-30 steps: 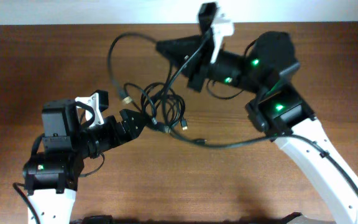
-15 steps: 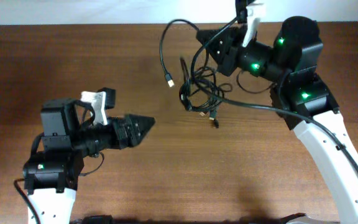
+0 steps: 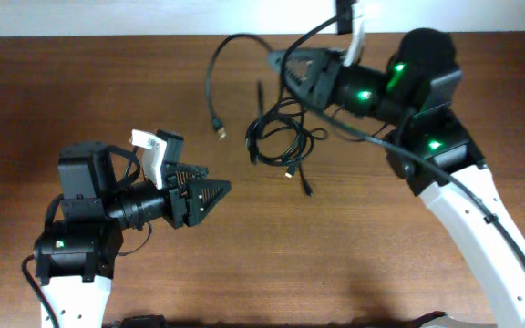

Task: Untangle cables
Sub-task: 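Pull the right gripper away to the right, stretching one cable out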

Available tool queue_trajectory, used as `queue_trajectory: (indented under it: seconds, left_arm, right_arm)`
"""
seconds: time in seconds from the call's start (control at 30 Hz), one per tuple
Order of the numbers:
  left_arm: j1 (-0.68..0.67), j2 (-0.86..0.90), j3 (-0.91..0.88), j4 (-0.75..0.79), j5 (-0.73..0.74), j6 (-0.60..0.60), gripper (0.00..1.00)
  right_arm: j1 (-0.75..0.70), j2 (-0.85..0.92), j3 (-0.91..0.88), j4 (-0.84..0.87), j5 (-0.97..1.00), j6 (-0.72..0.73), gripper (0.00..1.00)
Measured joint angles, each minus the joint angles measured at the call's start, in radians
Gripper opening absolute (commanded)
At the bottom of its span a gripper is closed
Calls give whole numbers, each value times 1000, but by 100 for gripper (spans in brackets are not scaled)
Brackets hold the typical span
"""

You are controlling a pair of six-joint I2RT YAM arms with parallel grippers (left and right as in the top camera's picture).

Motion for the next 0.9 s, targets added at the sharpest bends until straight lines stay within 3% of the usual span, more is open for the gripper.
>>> queue_trajectory:
  seconds: [0.03, 0.07, 0.2, 0.23, 0.27, 0.3, 0.37, 0.47, 0.57, 0.73, 0.9]
  left_arm:
    - [0, 0, 0, 0, -1, 2, 77]
    - [0, 0, 0, 1, -1, 2, 81]
    - [0, 0, 0, 0, -28, 3, 78]
    - [0, 0, 0, 0, -56, -5, 69]
    - [0, 0, 0, -2, -90, -18, 54]
    - [0, 0, 0, 0, -104, -25, 49]
    - [0, 0, 0, 3, -123, -35, 51]
    - [0, 6, 0, 23, -134, -39, 63]
    - [0, 34, 0, 30, -138, -58, 64]
    - [0, 81, 0, 31, -138, -69, 54]
    - [0, 106, 0, 37, -137, -79, 37]
  right_arm:
    - [21, 0, 0, 10, -6, 6, 4]
    - [42, 0, 0, 32, -11, 10, 4]
    - [93, 0, 0, 116, -22, 37, 4]
    - [104, 0, 0, 148, -27, 60, 4]
    - [105, 0, 0, 161, -27, 66, 4]
    - [105, 0, 0, 170, -26, 79, 4]
    - [105, 0, 0, 172, -30, 116, 4]
    - [119, 0, 0, 189, -38, 145, 4]
    - [140, 0, 0, 189, -42, 162, 4]
    - [144, 0, 0, 189, -62, 164, 4]
    - [186, 0, 0, 188, -64, 165, 4]
